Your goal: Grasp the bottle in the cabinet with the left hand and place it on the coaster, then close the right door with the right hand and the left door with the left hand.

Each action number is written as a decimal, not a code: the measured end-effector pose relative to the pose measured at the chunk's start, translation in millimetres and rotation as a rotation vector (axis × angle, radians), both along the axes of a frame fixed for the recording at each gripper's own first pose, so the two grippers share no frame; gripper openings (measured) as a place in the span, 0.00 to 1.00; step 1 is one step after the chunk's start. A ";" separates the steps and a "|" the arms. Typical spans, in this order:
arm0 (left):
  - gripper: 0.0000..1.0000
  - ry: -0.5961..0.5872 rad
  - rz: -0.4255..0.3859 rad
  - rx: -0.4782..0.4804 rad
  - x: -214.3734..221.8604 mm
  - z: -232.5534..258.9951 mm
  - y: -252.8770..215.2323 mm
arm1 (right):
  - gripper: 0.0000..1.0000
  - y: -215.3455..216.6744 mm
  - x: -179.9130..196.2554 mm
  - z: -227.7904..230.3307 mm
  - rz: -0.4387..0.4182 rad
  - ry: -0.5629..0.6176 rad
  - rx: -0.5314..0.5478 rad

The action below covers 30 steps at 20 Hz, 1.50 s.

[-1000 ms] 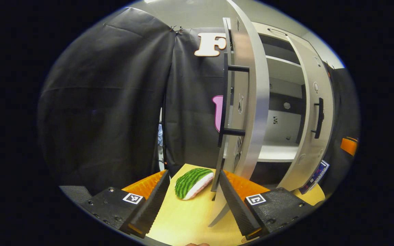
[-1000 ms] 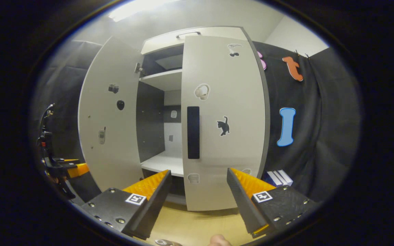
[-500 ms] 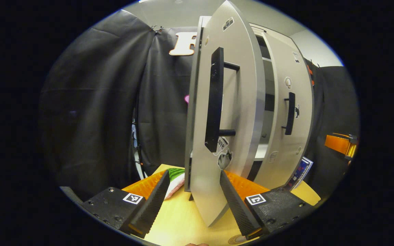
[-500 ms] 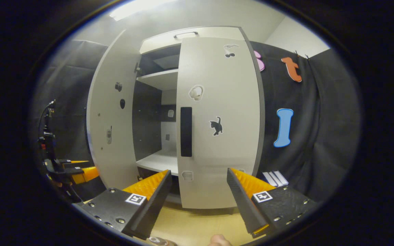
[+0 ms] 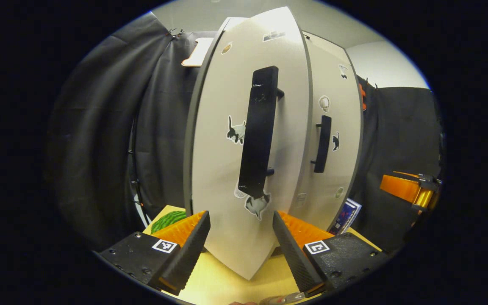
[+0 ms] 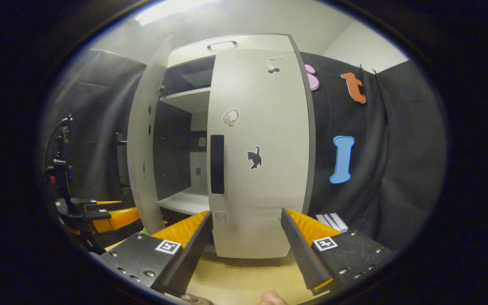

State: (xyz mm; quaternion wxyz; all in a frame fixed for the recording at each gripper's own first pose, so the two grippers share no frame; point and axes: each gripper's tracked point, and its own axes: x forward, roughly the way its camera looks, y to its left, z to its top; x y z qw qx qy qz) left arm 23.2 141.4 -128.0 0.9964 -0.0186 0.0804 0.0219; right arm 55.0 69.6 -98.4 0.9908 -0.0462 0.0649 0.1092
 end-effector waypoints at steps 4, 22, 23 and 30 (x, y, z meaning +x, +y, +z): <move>0.95 0.008 -0.027 0.025 8.9 1.7 -11.8 | 0.98 -9.2 0.3 -0.3 -0.024 -0.003 0.004; 0.96 -0.113 0.083 0.118 6.3 62.4 -20.0 | 0.98 -41.2 2.9 25.9 -0.113 -0.079 0.038; 0.96 -0.114 0.084 0.116 5.3 61.3 -22.4 | 0.98 -42.1 2.4 25.5 -0.115 -0.077 0.044; 0.93 -0.105 0.061 0.102 1.5 60.0 -43.3 | 0.98 -60.3 -6.6 26.5 -0.129 -0.073 0.037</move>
